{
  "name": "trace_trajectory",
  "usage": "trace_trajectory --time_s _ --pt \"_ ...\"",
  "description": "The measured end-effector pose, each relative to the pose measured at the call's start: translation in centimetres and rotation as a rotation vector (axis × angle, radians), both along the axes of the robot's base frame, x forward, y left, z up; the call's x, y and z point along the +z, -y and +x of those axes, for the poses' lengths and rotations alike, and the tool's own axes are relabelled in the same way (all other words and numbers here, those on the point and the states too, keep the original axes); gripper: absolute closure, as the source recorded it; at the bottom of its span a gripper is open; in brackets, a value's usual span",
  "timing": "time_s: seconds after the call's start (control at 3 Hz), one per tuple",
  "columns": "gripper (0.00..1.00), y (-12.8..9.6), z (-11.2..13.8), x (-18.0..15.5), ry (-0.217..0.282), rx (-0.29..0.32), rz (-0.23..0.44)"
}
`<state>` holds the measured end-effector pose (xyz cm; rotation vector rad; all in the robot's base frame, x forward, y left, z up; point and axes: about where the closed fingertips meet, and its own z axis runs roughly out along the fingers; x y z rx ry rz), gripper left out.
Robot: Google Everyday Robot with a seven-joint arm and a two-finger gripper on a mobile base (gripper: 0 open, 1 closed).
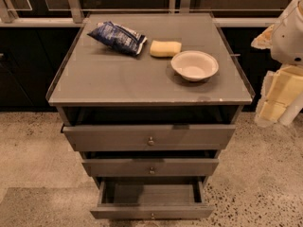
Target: Close bottom drawer
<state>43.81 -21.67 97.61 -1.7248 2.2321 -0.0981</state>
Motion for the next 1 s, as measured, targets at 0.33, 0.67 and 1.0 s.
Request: trace_trajectory --time_s 0.33,0.67,1.0 --pt "0.00 0.0 0.0 0.0 0.000 0.000 0.000" --pt "0.00 0.7 -0.8 -1.9 0.001 -0.006 0.053" --pt "0.00 0.4 -3.5 -5.1 0.032 0.016 0.157"
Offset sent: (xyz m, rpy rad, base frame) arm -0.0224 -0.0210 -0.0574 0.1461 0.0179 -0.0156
